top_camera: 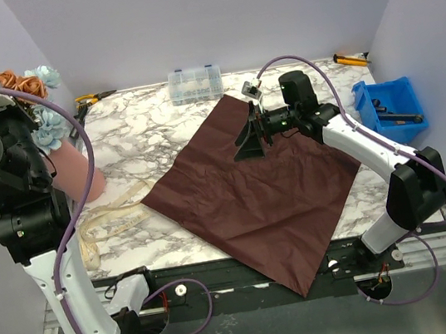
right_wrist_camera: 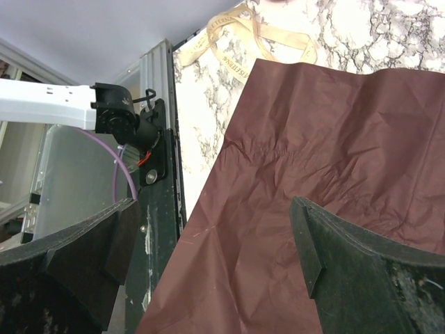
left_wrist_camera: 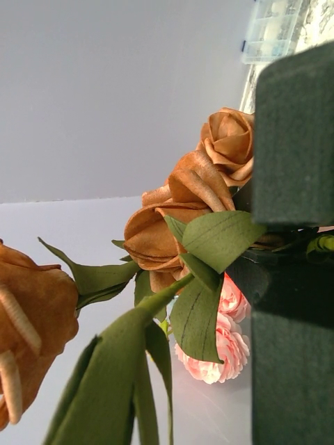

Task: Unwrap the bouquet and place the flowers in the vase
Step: Insert the fake flower into the vase.

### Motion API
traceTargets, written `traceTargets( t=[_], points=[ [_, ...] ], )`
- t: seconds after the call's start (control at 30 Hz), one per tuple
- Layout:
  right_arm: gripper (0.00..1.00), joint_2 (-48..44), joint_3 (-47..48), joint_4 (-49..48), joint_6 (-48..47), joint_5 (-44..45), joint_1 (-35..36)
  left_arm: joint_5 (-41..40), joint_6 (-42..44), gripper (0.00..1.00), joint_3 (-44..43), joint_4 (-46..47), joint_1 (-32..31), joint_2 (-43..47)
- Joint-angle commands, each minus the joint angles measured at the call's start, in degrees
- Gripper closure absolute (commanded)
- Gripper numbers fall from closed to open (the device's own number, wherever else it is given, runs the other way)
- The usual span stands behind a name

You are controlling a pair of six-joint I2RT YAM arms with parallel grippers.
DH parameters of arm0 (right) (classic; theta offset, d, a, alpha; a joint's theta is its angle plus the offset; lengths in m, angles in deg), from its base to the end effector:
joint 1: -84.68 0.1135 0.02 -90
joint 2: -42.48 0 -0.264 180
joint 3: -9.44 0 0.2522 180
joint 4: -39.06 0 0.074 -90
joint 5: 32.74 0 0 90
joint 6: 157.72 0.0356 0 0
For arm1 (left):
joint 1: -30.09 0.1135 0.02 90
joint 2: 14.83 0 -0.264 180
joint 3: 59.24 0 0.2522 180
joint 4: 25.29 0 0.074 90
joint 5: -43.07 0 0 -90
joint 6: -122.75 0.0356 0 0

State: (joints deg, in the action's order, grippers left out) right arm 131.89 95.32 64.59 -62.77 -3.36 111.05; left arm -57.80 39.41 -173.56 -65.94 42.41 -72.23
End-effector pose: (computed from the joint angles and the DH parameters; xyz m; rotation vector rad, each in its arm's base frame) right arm 0.2989 0.1828 0.3175 -1.0324 1.8108 1.4225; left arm 0.1158 0.0322 0.5778 -0.2276 1.2827 0.4054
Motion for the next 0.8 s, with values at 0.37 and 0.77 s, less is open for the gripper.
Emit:
traceTargets(
  t=[0.37,0.77],
  points=[
    [0.00,-0.9,-0.9,0.3,-0.2,0.1,-0.6,-7.2,-0.1,1.00,1.9,8.3,0.4,-6.4],
    [0.00,-2.4,-2.2,0.1,-0.4,0.0,-1.0,-3.9,-5.8,1.00,1.3,8.3,7.5,-10.6]
  ],
)
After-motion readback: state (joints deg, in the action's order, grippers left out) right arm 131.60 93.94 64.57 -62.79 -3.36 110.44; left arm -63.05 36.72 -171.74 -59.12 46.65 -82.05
